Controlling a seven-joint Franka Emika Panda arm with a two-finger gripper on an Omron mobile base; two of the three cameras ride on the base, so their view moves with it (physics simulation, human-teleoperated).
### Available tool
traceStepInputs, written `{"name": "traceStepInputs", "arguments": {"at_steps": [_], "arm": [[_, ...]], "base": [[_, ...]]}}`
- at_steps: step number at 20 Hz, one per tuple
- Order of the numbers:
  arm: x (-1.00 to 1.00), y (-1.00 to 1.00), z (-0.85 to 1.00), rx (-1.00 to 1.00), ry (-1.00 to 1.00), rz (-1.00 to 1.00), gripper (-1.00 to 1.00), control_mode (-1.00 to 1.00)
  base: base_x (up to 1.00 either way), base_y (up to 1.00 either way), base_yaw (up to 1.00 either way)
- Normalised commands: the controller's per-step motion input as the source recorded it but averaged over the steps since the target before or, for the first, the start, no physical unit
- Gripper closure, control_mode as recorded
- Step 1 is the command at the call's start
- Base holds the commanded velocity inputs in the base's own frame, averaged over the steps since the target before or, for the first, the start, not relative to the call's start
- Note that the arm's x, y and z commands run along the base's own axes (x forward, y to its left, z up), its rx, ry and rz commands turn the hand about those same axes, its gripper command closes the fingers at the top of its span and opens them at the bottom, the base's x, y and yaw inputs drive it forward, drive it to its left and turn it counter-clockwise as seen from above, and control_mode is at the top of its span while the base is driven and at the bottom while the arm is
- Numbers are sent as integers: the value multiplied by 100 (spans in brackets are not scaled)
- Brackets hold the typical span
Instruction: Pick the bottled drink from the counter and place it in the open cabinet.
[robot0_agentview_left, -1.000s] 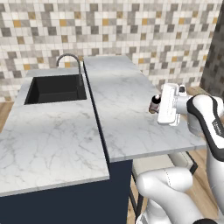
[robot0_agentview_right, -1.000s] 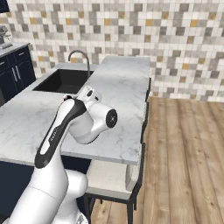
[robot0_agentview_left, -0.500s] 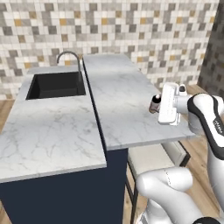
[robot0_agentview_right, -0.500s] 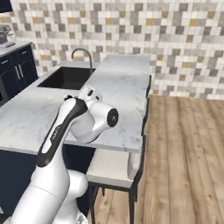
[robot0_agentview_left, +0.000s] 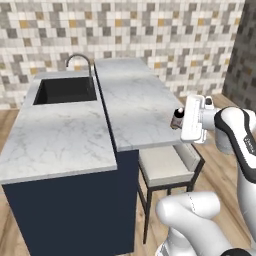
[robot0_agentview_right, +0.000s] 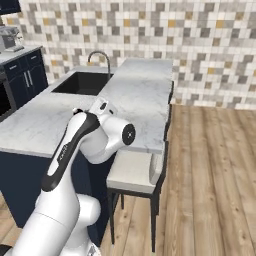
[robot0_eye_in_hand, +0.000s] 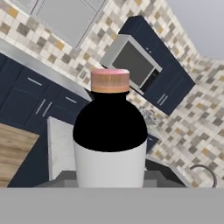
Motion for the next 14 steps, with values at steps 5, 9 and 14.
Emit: {"name": "traceStepInputs", "arguments": {"at_steps": [5,9,14], "arm": [[0,0,0,0,0,0,100,100],[0,0,0,0,0,0,100,100],[0,0,0,0,0,0,100,100]], "base": [[-50,0,7],[-60,0,9],[-55,0,11]]}}
